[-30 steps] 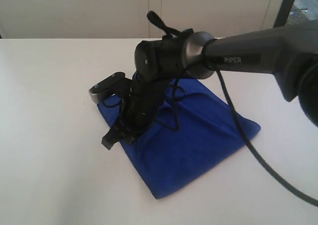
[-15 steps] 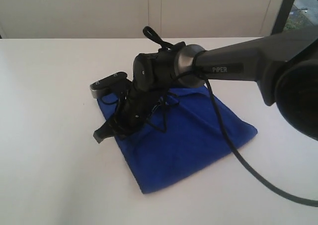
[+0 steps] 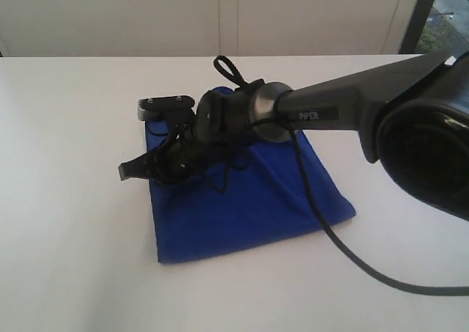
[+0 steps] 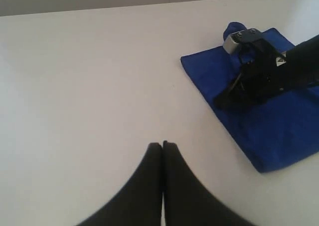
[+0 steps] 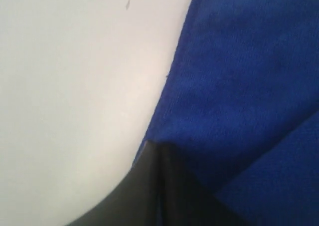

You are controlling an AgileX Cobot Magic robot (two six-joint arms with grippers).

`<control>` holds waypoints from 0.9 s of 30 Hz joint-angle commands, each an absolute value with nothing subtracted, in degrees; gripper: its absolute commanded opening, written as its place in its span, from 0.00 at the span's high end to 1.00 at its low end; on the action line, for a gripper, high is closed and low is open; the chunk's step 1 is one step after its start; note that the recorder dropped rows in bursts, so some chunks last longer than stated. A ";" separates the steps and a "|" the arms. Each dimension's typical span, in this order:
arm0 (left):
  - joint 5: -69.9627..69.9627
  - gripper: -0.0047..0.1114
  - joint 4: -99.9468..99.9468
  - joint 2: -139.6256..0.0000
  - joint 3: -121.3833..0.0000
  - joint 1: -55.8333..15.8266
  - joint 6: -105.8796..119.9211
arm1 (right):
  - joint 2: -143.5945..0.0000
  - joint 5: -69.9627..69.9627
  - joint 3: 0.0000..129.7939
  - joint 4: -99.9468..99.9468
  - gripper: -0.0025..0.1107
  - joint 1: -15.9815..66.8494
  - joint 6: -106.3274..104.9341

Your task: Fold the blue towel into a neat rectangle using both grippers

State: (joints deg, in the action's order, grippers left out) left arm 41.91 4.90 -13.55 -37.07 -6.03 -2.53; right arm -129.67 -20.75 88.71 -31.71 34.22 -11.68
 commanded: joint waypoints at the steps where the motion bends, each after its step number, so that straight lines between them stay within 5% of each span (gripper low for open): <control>1: 42.00 0.96 4.95 -13.17 -36.60 -6.41 -2.56 | -131.52 -17.81 88.57 -33.43 0.98 34.37 -11.62; 11: 42.00 0.96 4.95 -13.17 -36.60 -6.41 -2.56 | -123.56 -19.64 92.01 -35.04 0.98 34.55 -11.75; 21: 42.00 0.96 4.95 -13.17 -36.60 -6.41 -2.56 | -115.97 -44.58 91.78 -17.90 0.98 24.50 -10.73; 27: 42.00 0.96 4.95 -13.17 -36.60 -6.41 -2.56 | -115.74 -47.00 86.09 -9.18 0.98 17.95 -8.22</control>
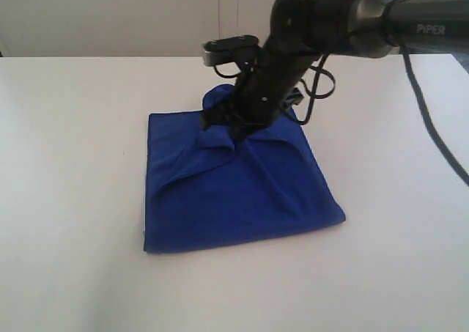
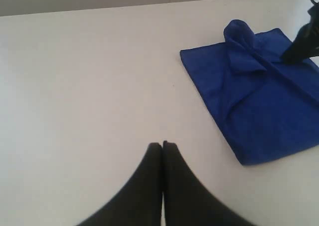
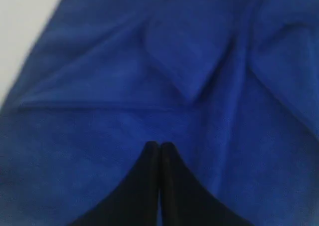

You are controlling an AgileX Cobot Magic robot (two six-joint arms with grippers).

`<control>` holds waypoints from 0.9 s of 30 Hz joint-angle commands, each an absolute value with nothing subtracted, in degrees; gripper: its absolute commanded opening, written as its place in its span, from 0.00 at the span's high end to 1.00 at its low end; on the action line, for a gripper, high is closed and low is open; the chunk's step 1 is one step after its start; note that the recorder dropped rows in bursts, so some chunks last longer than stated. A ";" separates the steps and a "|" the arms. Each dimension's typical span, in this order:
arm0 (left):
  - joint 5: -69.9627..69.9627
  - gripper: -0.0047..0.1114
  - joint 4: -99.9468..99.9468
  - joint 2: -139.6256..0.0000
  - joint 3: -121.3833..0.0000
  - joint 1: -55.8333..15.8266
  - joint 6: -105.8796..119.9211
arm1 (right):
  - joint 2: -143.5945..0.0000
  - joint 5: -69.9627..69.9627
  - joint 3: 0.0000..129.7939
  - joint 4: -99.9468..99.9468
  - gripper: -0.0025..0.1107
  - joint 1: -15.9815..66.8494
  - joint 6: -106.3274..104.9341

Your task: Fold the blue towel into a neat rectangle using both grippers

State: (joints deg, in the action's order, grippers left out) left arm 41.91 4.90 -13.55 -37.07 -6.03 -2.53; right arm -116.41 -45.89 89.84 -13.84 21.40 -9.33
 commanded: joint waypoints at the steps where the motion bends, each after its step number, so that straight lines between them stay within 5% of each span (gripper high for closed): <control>1: 42.00 0.96 4.95 -13.17 -36.60 -6.41 -2.56 | -115.74 -46.43 84.81 -8.33 0.98 17.19 -8.09; 13: 42.00 0.96 4.95 -13.17 -36.60 -6.41 -2.56 | -115.74 -40.06 73.05 -4.15 0.98 13.64 -7.15; 27: 42.00 0.96 4.95 -13.17 -36.60 -6.41 -2.56 | -115.12 -47.87 71.23 -3.00 0.98 13.64 2.98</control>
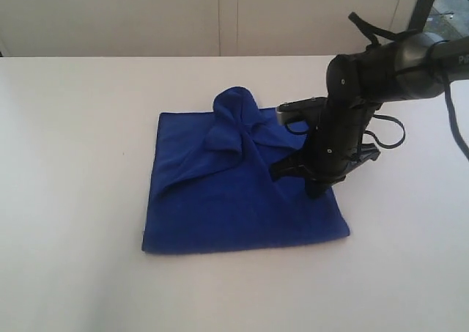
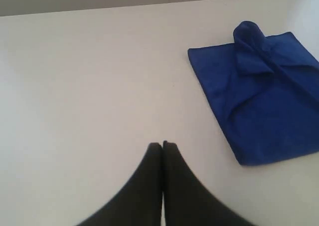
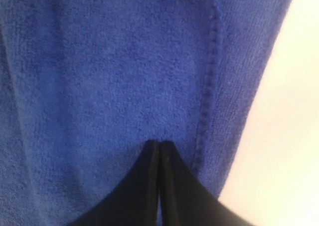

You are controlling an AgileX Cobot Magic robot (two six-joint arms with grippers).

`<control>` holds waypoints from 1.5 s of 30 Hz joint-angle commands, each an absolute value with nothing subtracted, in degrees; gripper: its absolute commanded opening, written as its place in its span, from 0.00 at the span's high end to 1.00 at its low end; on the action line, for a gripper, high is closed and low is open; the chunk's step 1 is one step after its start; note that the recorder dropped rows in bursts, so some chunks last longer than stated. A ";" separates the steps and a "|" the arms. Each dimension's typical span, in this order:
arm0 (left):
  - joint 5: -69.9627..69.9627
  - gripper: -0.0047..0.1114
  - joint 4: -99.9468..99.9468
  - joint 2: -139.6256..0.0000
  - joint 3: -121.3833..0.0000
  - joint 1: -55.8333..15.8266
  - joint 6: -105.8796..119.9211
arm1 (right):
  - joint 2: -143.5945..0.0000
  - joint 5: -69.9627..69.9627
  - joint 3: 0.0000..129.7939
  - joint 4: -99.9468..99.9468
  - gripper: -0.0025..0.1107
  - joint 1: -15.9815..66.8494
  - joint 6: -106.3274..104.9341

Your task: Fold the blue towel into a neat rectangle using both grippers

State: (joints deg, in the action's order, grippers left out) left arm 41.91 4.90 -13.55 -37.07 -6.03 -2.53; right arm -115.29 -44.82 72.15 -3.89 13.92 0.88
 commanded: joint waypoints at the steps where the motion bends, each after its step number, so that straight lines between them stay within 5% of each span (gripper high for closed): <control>1: 42.00 0.96 4.95 -13.17 -36.60 -6.41 -2.56 | -114.99 -47.96 71.23 -3.00 0.98 13.64 3.10; 20: 42.00 0.96 4.95 -13.17 -36.60 -6.41 -2.56 | -102.93 -35.04 71.46 -3.10 0.98 13.64 5.43; 30: 42.00 0.96 4.95 -13.17 -36.60 -6.41 -2.56 | -105.04 -30.42 71.70 -41.61 0.98 3.18 -15.39; 39: 42.00 0.96 4.95 -13.17 -36.60 -6.41 -2.56 | -115.67 -29.04 80.03 -48.11 0.97 2.78 -17.71; 45: 42.00 0.96 4.95 -13.17 -36.60 -6.41 -2.56 | -122.45 -28.42 85.91 -51.06 0.80 2.78 -17.71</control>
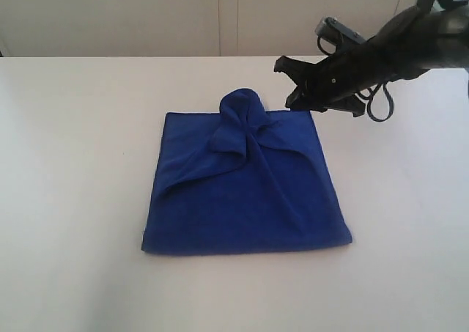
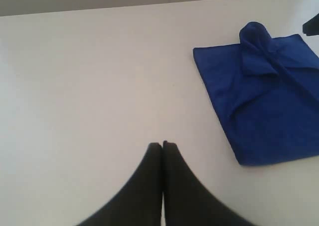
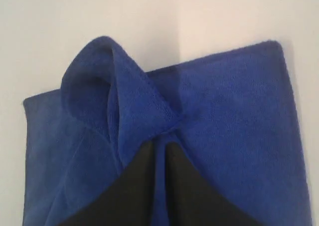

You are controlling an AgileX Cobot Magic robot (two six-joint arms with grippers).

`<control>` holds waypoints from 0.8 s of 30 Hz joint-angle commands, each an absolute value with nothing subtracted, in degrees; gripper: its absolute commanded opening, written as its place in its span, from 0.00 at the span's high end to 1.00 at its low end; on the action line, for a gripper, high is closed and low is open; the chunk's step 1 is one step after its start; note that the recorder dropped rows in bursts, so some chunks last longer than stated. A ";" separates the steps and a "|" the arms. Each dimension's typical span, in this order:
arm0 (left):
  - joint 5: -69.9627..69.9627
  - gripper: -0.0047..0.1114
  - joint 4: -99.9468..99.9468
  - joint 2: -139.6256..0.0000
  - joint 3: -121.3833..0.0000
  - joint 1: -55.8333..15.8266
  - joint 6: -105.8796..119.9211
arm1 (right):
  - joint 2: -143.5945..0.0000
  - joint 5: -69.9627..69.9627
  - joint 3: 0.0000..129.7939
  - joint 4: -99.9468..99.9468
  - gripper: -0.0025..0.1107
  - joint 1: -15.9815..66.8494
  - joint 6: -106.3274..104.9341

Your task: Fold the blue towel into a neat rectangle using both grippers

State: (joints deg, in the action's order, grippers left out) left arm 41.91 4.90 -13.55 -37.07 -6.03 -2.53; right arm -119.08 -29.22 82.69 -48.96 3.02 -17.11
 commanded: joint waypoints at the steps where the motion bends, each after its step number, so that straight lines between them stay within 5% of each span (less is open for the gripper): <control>1: 42.00 0.96 4.95 -13.17 -36.60 -6.41 -2.56 | -123.19 -28.42 86.44 -51.70 0.78 2.88 -17.71; 24: 42.00 0.96 4.95 -13.17 -36.60 -6.41 -2.56 | -130.45 -25.98 89.04 -57.54 0.73 5.26 -18.23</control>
State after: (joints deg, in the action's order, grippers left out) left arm 41.91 4.90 -13.55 -37.07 -6.03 -2.53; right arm -130.44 -26.74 88.40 -56.92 5.05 -17.35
